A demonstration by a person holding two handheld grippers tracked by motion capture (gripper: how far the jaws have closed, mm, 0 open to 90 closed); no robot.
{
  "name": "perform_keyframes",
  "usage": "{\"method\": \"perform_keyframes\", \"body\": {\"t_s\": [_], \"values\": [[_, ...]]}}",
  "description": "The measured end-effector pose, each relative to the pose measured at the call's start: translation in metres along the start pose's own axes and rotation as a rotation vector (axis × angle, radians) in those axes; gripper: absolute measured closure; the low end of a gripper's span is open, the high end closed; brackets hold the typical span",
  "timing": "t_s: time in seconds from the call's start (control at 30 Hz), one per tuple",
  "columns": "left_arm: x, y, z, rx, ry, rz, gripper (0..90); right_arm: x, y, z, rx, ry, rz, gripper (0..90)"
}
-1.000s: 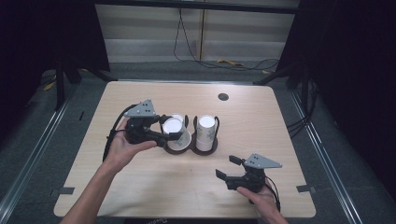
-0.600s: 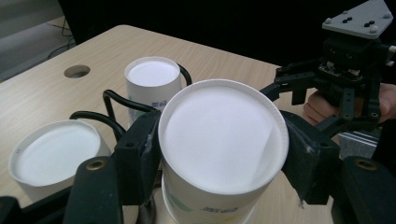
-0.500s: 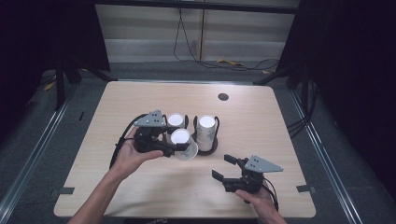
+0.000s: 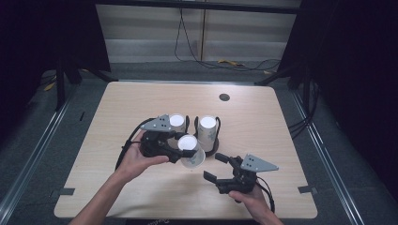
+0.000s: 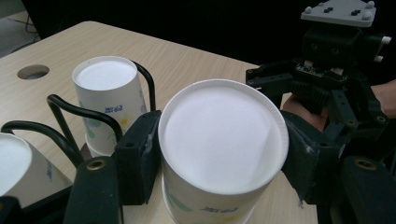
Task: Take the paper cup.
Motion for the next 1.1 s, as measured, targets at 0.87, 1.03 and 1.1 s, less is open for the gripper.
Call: {"method": "perform_keyframes", "body": {"t_s": [0.87, 1.03, 1.1], "values": [[-0.016, 0.004, 0.001, 0.001, -0.062, 0.08, 35.5, 0.016, 0.008, -0.005, -0.049, -0.05, -0.052, 16.4], [-0.019, 0.005, 0.002, 0.005, -0.072, 0.1, 35.5, 0.015, 0.01, -0.005, -0.052, -0.05, -0.049, 16.1], [-0.02, 0.007, 0.003, 0.007, -0.072, 0.107, 35.5, 0.014, 0.011, -0.004, -0.046, -0.048, -0.046, 16.1]]}}
Point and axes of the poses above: each handheld gripper's, and its own axes: y roughly forward along the jaws, z roughly out of its underside, x roughly to its left, the point moved 10 cm from there along y, roughly forward along the jaws, and after that the axes turned 2 degrees about -y, right-handed, at the moved point
